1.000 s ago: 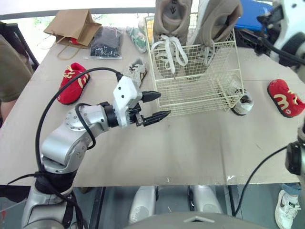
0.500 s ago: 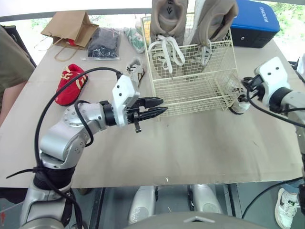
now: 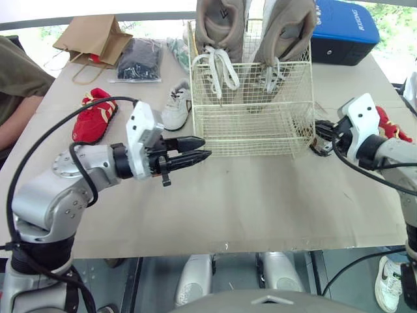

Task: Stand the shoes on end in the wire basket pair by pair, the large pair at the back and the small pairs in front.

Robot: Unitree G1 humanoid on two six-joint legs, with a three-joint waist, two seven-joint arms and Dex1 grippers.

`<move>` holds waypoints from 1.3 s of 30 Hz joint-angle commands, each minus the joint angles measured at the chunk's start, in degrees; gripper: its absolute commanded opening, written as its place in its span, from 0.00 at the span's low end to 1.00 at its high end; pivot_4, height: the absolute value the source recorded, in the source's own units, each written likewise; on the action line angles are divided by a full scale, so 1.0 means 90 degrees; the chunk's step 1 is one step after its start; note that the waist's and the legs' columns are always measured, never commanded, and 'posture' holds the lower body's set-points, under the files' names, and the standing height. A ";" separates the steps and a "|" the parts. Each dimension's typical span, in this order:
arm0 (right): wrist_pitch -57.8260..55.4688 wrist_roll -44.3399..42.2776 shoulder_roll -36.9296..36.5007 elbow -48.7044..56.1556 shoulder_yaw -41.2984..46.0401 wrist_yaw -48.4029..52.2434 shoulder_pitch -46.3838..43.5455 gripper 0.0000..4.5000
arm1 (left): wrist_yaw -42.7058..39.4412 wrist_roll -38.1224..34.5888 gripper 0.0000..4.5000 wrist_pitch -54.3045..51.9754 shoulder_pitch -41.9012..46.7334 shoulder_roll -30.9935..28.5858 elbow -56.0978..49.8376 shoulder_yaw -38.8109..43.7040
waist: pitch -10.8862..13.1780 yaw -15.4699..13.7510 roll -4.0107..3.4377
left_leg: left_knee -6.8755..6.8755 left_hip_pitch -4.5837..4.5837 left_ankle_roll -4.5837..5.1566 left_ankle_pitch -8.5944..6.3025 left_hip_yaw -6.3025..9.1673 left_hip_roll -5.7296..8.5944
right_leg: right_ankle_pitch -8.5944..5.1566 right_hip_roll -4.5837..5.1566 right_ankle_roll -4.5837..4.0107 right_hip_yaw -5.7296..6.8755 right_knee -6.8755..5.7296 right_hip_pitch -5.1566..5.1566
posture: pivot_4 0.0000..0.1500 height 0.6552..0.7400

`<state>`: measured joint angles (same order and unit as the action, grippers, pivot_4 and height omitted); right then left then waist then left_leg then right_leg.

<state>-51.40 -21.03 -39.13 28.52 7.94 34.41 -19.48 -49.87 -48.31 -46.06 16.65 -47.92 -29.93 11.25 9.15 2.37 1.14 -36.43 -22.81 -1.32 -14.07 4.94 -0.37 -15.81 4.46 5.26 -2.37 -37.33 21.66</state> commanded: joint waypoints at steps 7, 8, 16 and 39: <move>-0.0012 -0.0336 -0.0293 0.0575 0.1247 -0.0119 0.0476 0.11 | -0.0001 -0.0699 0.39 -0.0223 0.0321 0.0007 -0.0306 0.0032 | 0.0001 -0.0042 0.0002 | 0.0000 -0.0002 0.0000 0.0000 -0.0001 0.0003 | 0.0000 0.0002 0.0000 0.0000 0.0001 0.0000 | 1.00 1.00; -0.0136 -0.0473 -0.0371 0.0650 0.1604 -0.0062 0.0588 0.19 | 0.0026 -0.0809 0.39 -0.0253 0.0385 0.0041 -0.0337 0.0023 | 0.0002 -0.0082 0.0003 | -0.0002 -0.0003 0.0000 0.0000 -0.0001 0.0005 | 0.0000 0.0005 0.0000 0.0001 0.0001 -0.0001 | 1.00 1.00; -0.1317 -0.1051 -0.0921 0.1258 0.3293 -0.0139 0.1666 0.98 | 0.0413 -0.1892 0.99 -0.0764 0.1075 0.0270 -0.0389 -0.0205 | 0.0001 -0.0174 0.0007 | -0.0009 -0.0001 0.0001 0.0000 -0.0001 0.0006 | 0.0000 0.0007 0.0000 0.0002 -0.0004 -0.0008 | 1.00 1.00; -0.2246 0.0847 -0.0791 -0.1102 0.2102 -0.2821 0.0589 0.98 | 0.0806 -0.1753 0.99 -0.0934 0.2798 0.1532 0.0661 -0.1254 | -0.0001 -0.0141 0.0026 | -0.0029 -0.0004 0.0000 0.0000 -0.0005 0.0014 | 0.0000 0.0007 0.0001 -0.0008 -0.0011 -0.0009 | 1.00 1.00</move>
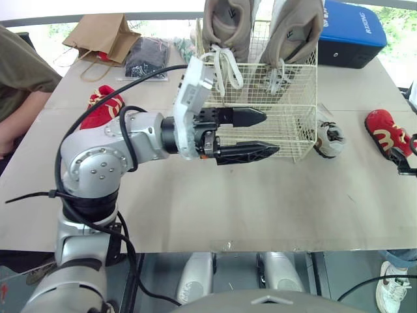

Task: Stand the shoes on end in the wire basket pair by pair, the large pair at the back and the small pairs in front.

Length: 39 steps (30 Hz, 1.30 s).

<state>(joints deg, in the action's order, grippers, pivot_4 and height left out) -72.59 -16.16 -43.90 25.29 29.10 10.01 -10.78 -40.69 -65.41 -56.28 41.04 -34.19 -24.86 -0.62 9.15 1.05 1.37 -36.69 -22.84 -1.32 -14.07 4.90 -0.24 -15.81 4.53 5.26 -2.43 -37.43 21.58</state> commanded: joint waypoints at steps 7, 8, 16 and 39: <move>0.0867 0.0490 -0.0477 -0.3486 -0.0497 0.0007 -0.1764 0.98 | -0.0286 0.0251 0.99 0.0241 -0.0109 0.0172 -0.0036 0.0039 | 0.0002 0.0000 -0.0004 | -0.0003 -0.0003 -0.0001 0.0000 -0.0005 0.0000 | 0.0000 0.0001 0.0000 -0.0004 0.0002 0.0001 | 1.00 1.00; 0.0926 0.0533 -0.0498 -0.3948 -0.0642 0.0046 -0.2017 0.98 | -0.0326 0.0269 0.99 0.0252 -0.0130 0.0154 -0.0018 0.0062 | 0.0006 0.0005 -0.0010 | -0.0005 -0.0003 -0.0001 0.0000 -0.0006 0.0000 | 0.0001 0.0001 0.0000 -0.0005 0.0003 0.0001 | 1.00 1.00; 0.2494 0.0893 -0.0711 -0.6929 -0.1481 0.0845 -0.3186 0.80 | -0.0391 0.0212 1.00 0.0304 -0.0297 0.0125 -0.0140 0.0184 | 0.0003 0.0099 -0.0004 | -0.0014 0.0000 -0.0001 0.0001 -0.0012 0.0001 | 0.0002 0.0003 0.0002 -0.0008 0.0016 -0.0016 | 1.00 1.00; 0.5549 0.0815 -0.2581 0.0191 0.2085 0.5301 0.2313 0.01 | 0.0358 -0.0403 1.00 -0.0828 0.0691 0.0051 0.1262 0.0699 | 0.0032 0.0060 -0.0043 | -0.0010 -0.0012 0.0002 -0.0002 0.0011 0.0005 | 0.0000 -0.0005 0.0019 -0.0002 0.0044 -0.0028 | 1.00 1.00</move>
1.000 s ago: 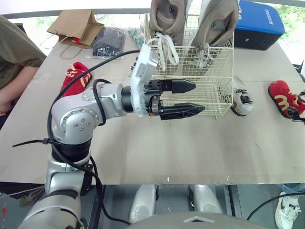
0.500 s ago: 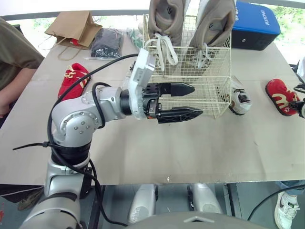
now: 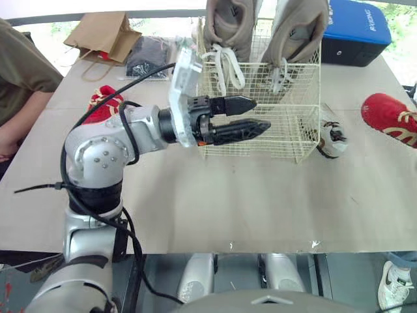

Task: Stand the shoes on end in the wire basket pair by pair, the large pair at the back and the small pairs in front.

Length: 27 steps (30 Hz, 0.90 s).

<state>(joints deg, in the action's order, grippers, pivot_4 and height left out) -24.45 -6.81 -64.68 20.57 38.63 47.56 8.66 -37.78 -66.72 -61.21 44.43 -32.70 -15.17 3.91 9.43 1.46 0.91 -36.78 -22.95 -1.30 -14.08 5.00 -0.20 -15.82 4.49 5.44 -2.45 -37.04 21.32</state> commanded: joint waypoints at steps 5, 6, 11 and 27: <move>-0.0442 -0.1637 -0.0970 0.2050 0.2099 0.3113 -0.0087 0.01 | -0.0939 -0.0004 1.00 -0.0915 0.1374 -0.0418 0.1115 -0.0369 | 0.0010 0.0005 0.0018 | -0.0015 0.0022 0.0002 -0.0001 0.0008 -0.0002 | 0.0000 -0.0002 -0.0001 0.0010 0.0001 -0.0031 | 1.00 1.00; -0.0444 -0.1941 -0.1166 0.2199 0.1912 0.3092 -0.0329 0.01 | -0.1030 0.0139 1.00 -0.1022 0.1610 -0.0376 0.1347 -0.0561 | 0.0010 0.0005 0.0018 | -0.0016 0.0024 0.0002 -0.0001 0.0009 -0.0002 | 0.0000 -0.0001 -0.0001 0.0012 0.0005 -0.0036 | 1.00 1.00; 0.0683 -0.2910 -0.2066 0.2292 -0.0443 0.1732 -0.2284 0.01 | -0.1759 0.0725 1.00 -0.1629 0.2564 -0.0094 0.2300 -0.1502 | 0.0020 0.0017 0.0021 | -0.0011 0.0025 0.0001 -0.0002 0.0011 0.0000 | -0.0001 0.0005 -0.0003 0.0018 0.0021 -0.0041 | 1.00 1.00; -0.3369 -0.5587 0.0247 0.1520 -0.2642 -0.1139 -0.4740 0.67 | -0.1324 0.1417 0.11 -0.0252 0.1620 0.0273 0.1334 0.0339 | 0.0049 -0.0039 0.0048 | -0.0030 -0.0119 -0.0029 0.0016 0.0019 0.0001 | -0.0002 0.0019 -0.0002 0.0031 0.0019 0.0086 | 1.00 1.00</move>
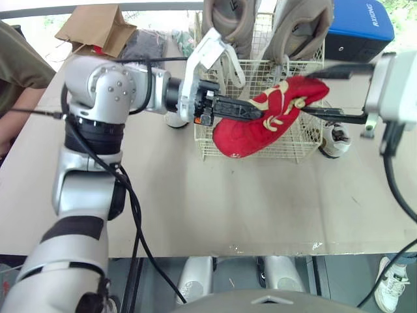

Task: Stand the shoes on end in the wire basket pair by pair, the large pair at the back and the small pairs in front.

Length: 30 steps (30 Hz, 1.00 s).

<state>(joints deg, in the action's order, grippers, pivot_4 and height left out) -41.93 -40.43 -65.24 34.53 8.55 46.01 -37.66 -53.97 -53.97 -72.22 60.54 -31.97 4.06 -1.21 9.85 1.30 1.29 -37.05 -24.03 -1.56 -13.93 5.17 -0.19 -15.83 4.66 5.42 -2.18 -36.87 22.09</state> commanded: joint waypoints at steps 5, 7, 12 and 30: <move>-0.1754 -0.4306 0.2003 -0.0265 0.0711 -0.3958 0.0434 0.67 | 0.0718 0.0628 0.11 0.2277 -0.1048 0.0230 -0.1890 0.1064 | 0.0004 -0.0033 0.0005 | -0.0008 0.0021 0.0000 0.0000 -0.0014 0.0003 | 0.0002 0.0003 -0.0002 -0.0016 -0.0034 0.0001 | 1.00 1.00; -0.1509 -0.4713 0.2691 -0.0402 0.0450 -0.4881 0.0070 0.67 | 0.0664 0.0895 0.11 0.2768 -0.1398 0.0241 -0.2285 0.0916 | 0.0003 -0.0028 0.0005 | -0.0007 0.0029 0.0001 0.0000 -0.0014 0.0004 | 0.0003 0.0002 -0.0003 -0.0017 -0.0051 0.0002 | 1.00 1.00; -0.1211 -0.4900 0.3695 -0.0741 0.0131 -0.5982 -0.0359 0.67 | 0.0707 0.1404 0.11 0.3656 -0.1893 0.0361 -0.2769 0.0679 | -0.0006 -0.0042 0.0022 | -0.0031 0.0036 0.0023 -0.0012 -0.0006 0.0004 | 0.0003 -0.0008 -0.0003 -0.0013 -0.0085 -0.0005 | 1.00 1.00; -0.1079 -0.5287 0.3829 -0.0684 -0.0035 -0.5389 -0.0192 0.00 | 0.1890 0.0829 0.11 0.3103 -0.1856 0.0684 -0.2700 0.1068 | -0.0005 0.0056 0.0021 | -0.0025 0.0032 0.0026 -0.0014 -0.0002 0.0003 | 0.0003 -0.0011 -0.0003 -0.0010 -0.0090 0.0002 | 1.00 1.00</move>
<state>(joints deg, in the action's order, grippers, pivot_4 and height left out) -52.86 -86.50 -31.07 25.97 8.23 -4.31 -38.86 -38.63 -44.12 -43.06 42.10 -26.44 -18.99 7.53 9.81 1.80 1.48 -37.28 -23.75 -1.33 -14.06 5.15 -0.16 -15.81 4.56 5.39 -2.26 -37.68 22.11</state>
